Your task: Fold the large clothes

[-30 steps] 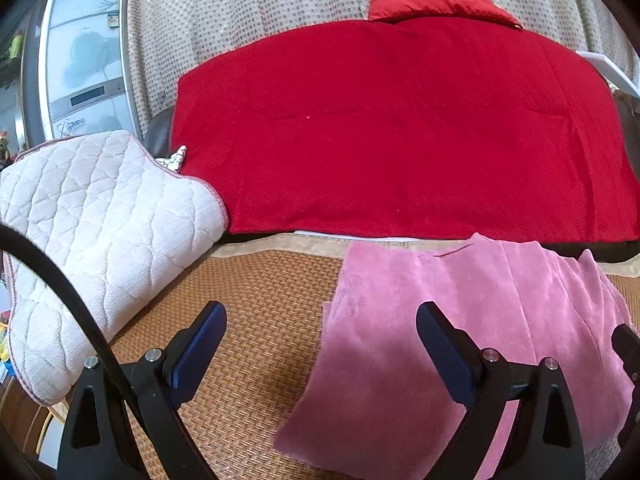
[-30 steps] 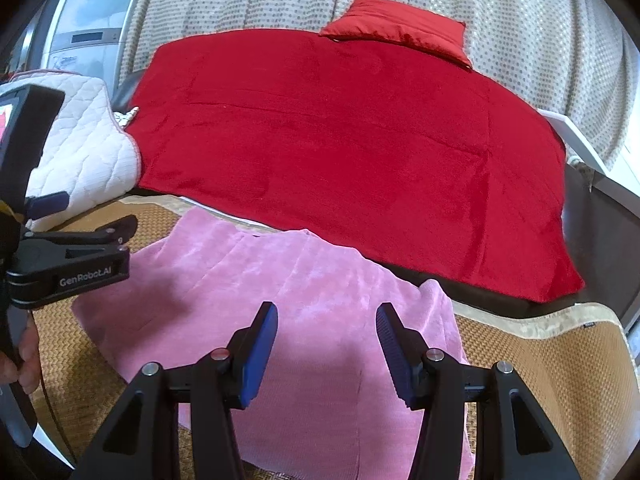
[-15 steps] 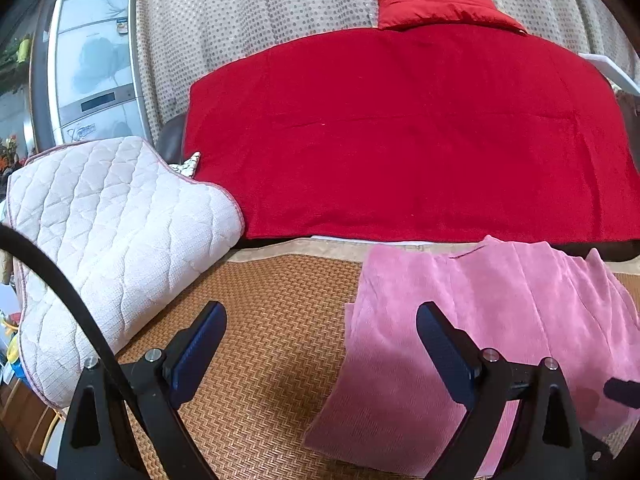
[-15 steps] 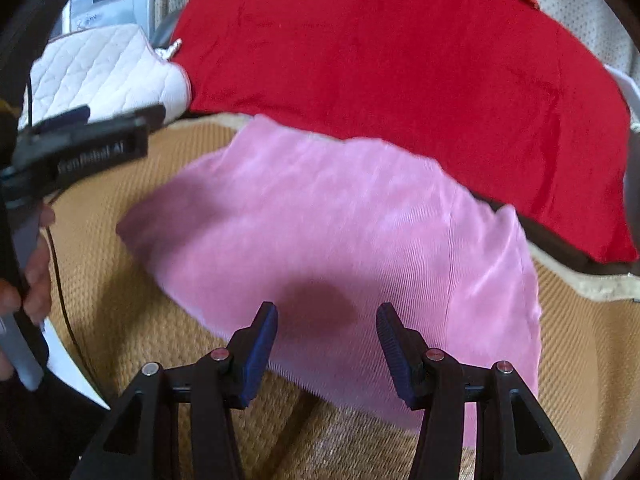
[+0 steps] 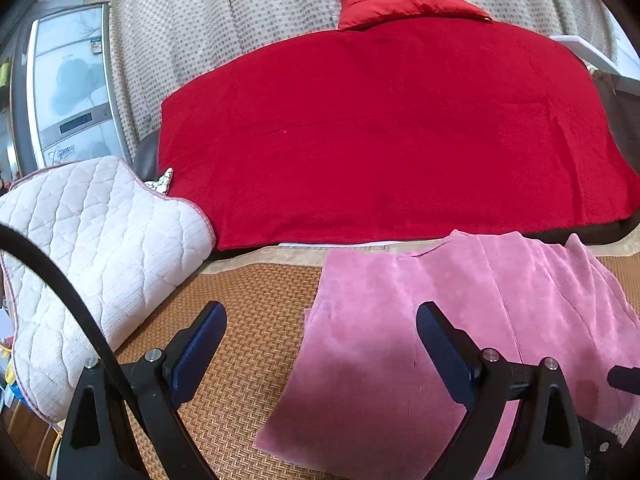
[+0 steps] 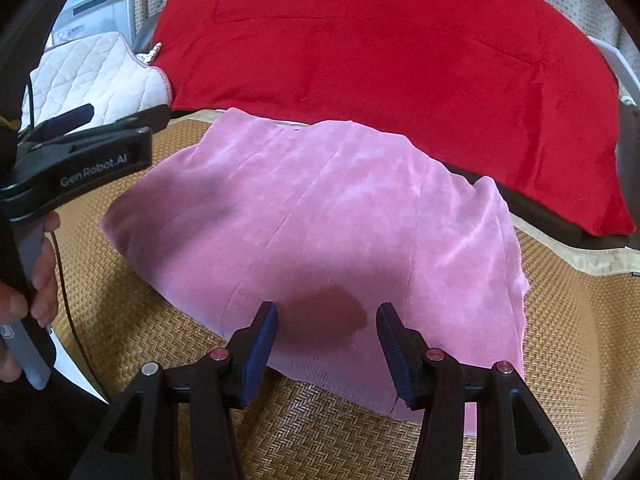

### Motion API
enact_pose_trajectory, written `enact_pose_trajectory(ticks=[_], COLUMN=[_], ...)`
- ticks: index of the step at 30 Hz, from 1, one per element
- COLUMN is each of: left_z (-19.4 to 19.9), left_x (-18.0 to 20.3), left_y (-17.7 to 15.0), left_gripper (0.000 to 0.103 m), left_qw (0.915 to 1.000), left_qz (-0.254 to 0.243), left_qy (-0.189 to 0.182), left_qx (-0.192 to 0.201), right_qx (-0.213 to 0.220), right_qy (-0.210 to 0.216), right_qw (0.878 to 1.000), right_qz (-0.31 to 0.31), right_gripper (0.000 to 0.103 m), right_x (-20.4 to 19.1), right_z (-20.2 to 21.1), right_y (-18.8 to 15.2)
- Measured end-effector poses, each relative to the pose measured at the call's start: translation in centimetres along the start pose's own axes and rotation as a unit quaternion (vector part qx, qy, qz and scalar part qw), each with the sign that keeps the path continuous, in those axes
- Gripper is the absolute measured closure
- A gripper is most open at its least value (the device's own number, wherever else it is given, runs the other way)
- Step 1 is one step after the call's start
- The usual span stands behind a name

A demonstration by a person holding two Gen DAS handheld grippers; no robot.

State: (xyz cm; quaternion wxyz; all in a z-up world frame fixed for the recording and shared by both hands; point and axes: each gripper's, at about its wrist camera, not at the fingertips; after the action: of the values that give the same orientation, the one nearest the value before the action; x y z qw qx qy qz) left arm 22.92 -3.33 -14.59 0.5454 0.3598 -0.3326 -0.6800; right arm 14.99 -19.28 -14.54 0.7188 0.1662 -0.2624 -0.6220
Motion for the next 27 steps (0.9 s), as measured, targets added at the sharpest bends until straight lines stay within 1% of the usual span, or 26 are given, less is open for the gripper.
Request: enact_pose_trajectory(ticks=[8,12,15,22,27], left_z=[-0.1,-0.1,-0.2,-0.3,-0.6], left_x=[0.3,0.9,2.0,5.0,6.8], left_y=[-0.1,-0.1,-0.1,-0.1,-0.2], left_gripper=[0.007,0.007,0.007,0.007,0.007], left_qw=[1.0,0.9999,0.9997,0.9984,0.9969], left_qz=[0.002,0.001,-0.008,-0.029,-0.04], left_qy=[-0.004,-0.012,-0.023,-0.048,-0.067], left_qx=[-0.002,-0.002,-0.005,-0.006,-0.012], right_qx=[0.013,0.012,0.007,-0.004,-0.017], right_qy=[-0.022,-0.041,-0.064,-0.123,-0.131], right_qw=[1.0,0.999,0.997,0.99,0.988], right_qz=[-0.003,-0.024,-0.046,-0.064,-0.083], right_gripper=[0.047,0.047,0.047,0.047,0.047], right_x=[0.7,2.3,4.1,7.0,8.8], right_z=[0.5,0.4,-0.2,-1.5,-2.7], right_y=[-0.1,-0.2,-0.4,-0.9,-1.4])
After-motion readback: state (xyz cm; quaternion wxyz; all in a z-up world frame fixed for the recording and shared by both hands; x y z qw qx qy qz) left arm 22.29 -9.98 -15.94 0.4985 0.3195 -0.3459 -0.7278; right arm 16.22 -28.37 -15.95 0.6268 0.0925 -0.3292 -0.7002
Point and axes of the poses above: each gripper's, at about its wrist camera, not at the fingertips, and z roughly against the way its jaws point, x to its right, y to its top, and after that the axes turned 9 degrees about -y, right-handed
